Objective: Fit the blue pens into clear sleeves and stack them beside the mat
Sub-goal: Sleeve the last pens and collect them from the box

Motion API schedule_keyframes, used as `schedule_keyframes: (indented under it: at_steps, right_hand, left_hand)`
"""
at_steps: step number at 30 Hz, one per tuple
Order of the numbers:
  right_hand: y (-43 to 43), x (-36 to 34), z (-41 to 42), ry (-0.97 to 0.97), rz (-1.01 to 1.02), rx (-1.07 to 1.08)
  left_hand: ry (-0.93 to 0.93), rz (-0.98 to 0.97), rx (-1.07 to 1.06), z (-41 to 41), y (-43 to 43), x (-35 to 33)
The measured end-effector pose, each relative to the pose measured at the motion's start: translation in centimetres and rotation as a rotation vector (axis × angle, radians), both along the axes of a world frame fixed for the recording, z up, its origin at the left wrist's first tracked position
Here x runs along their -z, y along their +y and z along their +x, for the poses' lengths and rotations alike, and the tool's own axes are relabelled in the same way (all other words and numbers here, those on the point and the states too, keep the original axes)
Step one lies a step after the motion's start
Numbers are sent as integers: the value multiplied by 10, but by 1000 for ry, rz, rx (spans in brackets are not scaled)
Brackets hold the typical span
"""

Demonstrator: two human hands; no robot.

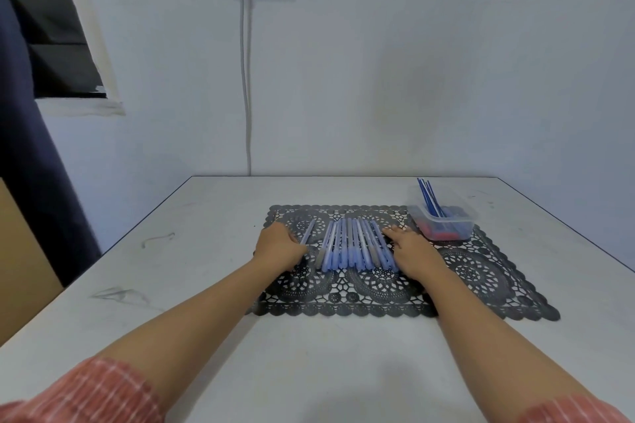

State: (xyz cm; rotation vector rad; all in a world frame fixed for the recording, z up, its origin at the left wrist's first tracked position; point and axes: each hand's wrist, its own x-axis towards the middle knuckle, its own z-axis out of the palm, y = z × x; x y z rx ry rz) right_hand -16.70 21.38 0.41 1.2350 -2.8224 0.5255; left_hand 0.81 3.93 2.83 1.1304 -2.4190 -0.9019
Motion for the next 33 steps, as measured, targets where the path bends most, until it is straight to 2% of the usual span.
schedule_keyframes:
  at_steps: [9, 12, 15, 18, 21, 23, 25, 28, 33]
  right_hand:
    - [-1, 1, 1, -45, -13, 19]
    - [-1, 0, 1, -56, -43, 16]
    - [3, -3, 7, -106, -216, 29]
    - [6, -7, 12, -110, -356, -87]
    - [4, -6, 15, -68, -228, -253]
    - [1, -4, 16, -42, -101, -322]
    - [-1, -3, 19, -21, 17, -354]
    - [0, -4, 20, -10, 146, -380]
    - [0, -9, 20, -2, 236, -400]
  left_hand:
    - [-36, -14, 87, -2, 16, -1]
    - [-70, -161, 102, -4, 19, -1]
    - [-79, -348, 138, -4, 16, 5]
    - [-77, -498, 426, -3, 7, 14]
    - [-132, -550, 711, -5, 4, 15]
    - [-187, -594, 790, -9, 2, 17]
    - [-234, -598, 831, -14, 3, 17]
    - [-251, -505, 853, -19, 4, 18]
    - [-213, -433, 835, -24, 2, 22]
